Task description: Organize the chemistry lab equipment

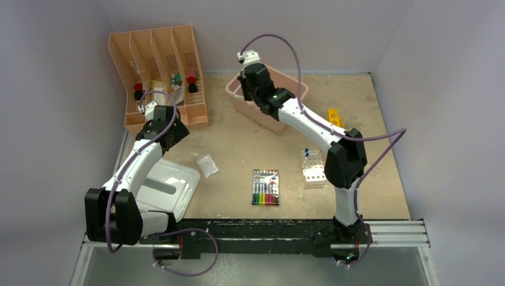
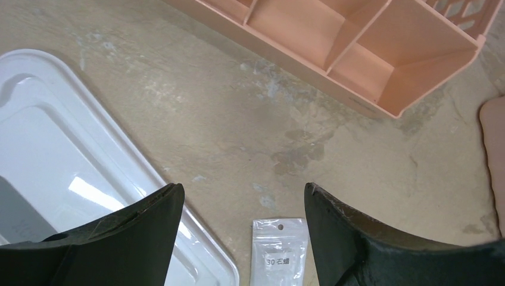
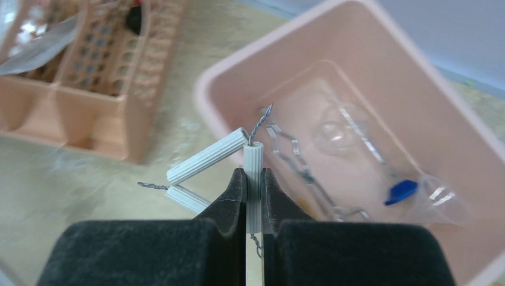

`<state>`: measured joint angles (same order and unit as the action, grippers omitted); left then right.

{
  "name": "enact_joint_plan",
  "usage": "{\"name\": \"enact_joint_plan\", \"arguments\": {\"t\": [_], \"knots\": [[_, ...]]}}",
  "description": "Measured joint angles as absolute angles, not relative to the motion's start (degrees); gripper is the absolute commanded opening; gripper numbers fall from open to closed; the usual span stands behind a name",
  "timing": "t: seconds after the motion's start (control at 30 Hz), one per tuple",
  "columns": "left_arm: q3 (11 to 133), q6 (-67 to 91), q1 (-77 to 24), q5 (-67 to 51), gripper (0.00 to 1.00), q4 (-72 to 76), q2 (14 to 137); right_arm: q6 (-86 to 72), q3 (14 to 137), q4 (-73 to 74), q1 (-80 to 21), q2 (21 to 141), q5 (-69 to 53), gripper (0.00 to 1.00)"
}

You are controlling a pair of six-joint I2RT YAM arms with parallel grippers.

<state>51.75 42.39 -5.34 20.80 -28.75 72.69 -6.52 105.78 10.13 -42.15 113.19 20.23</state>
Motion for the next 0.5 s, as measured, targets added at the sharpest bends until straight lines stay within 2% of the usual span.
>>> {"name": "enact_joint_plan", "arguments": {"t": [0.23,0.3,0.5], "knots": [[51.7,41.2,-5.3,16.1,0.74,-27.5,74.7,-10.2,104.6,10.0,-31.2,113.3,17.9,0.00],[51.7,40.9,-5.3,15.0,0.76,-27.3,75.2,-10.7,104.8,10.0,-28.7,113.9,17.2,0.00],[51.7,40.7,-5.3,12.8,0.79,-27.1,77.3,-11.4,107.6,10.0,-27.7,120.0,14.8,0.00]]}}
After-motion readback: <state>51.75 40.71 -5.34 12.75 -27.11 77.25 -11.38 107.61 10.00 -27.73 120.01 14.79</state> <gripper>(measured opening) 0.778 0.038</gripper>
